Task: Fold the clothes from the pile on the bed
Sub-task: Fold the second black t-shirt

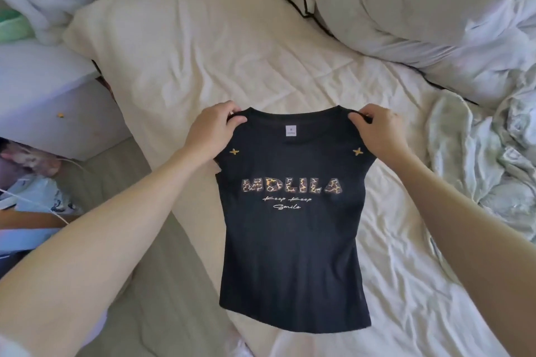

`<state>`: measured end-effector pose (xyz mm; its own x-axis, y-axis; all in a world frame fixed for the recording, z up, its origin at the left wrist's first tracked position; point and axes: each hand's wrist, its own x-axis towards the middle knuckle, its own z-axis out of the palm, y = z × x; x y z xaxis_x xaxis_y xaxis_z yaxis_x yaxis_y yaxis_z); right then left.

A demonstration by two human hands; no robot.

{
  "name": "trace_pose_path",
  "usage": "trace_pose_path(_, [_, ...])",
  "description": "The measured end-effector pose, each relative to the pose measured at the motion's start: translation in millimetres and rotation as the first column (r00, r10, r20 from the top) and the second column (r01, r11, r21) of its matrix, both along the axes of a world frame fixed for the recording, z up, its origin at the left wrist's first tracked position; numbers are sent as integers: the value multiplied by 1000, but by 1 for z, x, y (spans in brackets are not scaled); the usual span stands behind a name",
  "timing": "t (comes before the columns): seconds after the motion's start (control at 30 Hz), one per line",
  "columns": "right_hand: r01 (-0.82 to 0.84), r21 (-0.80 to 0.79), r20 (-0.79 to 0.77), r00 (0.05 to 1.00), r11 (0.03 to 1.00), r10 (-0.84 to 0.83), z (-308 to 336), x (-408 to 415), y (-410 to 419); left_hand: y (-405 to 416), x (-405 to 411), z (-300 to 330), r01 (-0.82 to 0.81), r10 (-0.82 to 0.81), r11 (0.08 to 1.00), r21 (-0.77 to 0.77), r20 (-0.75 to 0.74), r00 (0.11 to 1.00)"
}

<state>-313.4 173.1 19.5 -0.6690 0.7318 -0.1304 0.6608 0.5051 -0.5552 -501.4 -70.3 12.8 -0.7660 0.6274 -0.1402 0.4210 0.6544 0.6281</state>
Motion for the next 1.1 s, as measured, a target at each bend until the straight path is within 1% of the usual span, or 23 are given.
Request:
trace_pose_path(0.17, [2,-61,81,997,998,3,-45,-31,28,32,-32,-47,-2,2,1000,-15,-65,998])
trace_pose_path(0.23, [24,-39,108,994,999,-20,-59,-40,35,40,-41,-62,-4,4,1000,-12,-29,1000])
trace_pose_path(0.3, [53,10,139,989,999,-54,-73,-43,36,41,-48,-76,-6,6,1000,5,76,997])
trace_pose_path(0.33, [58,25,158,986,998,-61,-80,-42,32,38,-51,-83,-39,35,999,23,140,990])
trace_pose_path(0.4, [20,48,177,984,999,-28,-93,-38,13,22,-53,-99,-180,160,982,61,246,956])
trace_pose_path(0.43, [-20,73,179,984,997,7,-100,-34,-1,10,-53,-107,-282,245,956,84,302,921])
trace_pose_path(0.5, [-106,117,172,981,987,85,-112,-28,-37,-16,-50,-122,-472,391,876,99,427,815])
trace_pose_path(0.53, [-146,123,159,979,982,126,-117,-25,-57,-29,-46,-128,-515,424,854,79,469,775])
trace_pose_path(0.6, [-243,130,127,966,961,226,-129,-21,-98,-51,-36,-138,-502,410,864,33,532,741])
trace_pose_path(0.67, [-340,125,131,937,932,324,-143,-19,-135,-65,-26,-144,-477,363,879,28,610,704])
trace_pose_path(0.7, [-375,109,152,921,920,358,-149,-17,-146,-67,-22,-143,-487,344,873,34,666,662])
trace_pose_path(0.77, [-405,34,229,893,913,388,-165,-15,-164,-66,-18,-145,-523,306,852,30,782,543])
trace_pose_path(0.8, [-421,4,281,871,907,403,-173,-12,-168,-62,-15,-146,-517,288,856,19,813,506])
trace_pose_path(0.87, [-455,-5,355,832,890,427,-185,-9,-172,-52,-13,-148,-493,294,870,-11,814,500])
trace_pose_path(0.9, [-465,-5,370,822,885,434,-189,-9,-171,-46,-13,-148,-488,295,873,-16,814,501])
trace_pose_path(0.97, [-474,-18,378,812,880,445,-191,-10,-169,-36,-12,-145,-490,271,872,-5,838,474])
trace_pose_path(1.03, [-483,-36,389,800,875,457,-191,-10,-167,-35,-10,-137,-517,203,854,60,876,437])
trace_pose_path(1.1, [-484,-52,410,787,873,461,-189,-11,-167,-44,-8,-129,-596,168,787,156,876,452])
